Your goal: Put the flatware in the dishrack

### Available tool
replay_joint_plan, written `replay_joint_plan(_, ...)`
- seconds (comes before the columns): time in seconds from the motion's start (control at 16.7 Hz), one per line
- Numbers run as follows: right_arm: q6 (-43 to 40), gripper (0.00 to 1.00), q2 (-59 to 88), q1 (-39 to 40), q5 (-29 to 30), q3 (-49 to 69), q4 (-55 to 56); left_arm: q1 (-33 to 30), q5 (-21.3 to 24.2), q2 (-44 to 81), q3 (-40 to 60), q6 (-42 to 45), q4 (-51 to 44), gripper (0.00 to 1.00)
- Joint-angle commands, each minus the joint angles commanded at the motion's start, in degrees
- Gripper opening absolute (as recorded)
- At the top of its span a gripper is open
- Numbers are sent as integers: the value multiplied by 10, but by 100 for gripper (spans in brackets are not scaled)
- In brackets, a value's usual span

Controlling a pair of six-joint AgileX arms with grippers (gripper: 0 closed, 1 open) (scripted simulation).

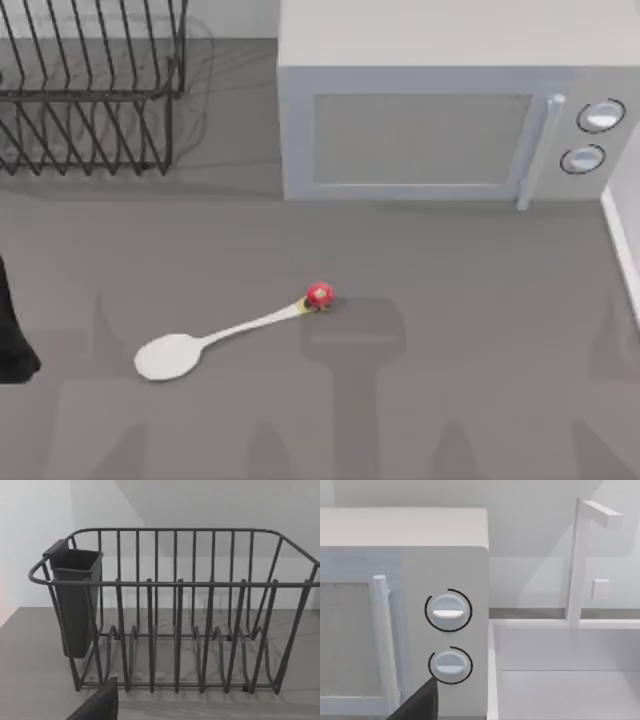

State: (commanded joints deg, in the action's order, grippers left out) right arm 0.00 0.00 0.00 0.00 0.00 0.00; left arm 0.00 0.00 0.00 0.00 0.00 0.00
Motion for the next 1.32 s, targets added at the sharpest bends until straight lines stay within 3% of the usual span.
replay_joint_plan(0.24, 0, 100, 0, 0, 0, 0, 0, -8, 1, 17, 17, 7, -13, 100)
replay_joint_plan(0.48, 0, 100, 0, 0, 0, 0, 0, -47, 3, 126, 119, 43, -83, 100)
replay_joint_plan(1.32, 0, 100, 0, 0, 0, 0, 0, -267, 3, 900, 696, 258, -513, 100)
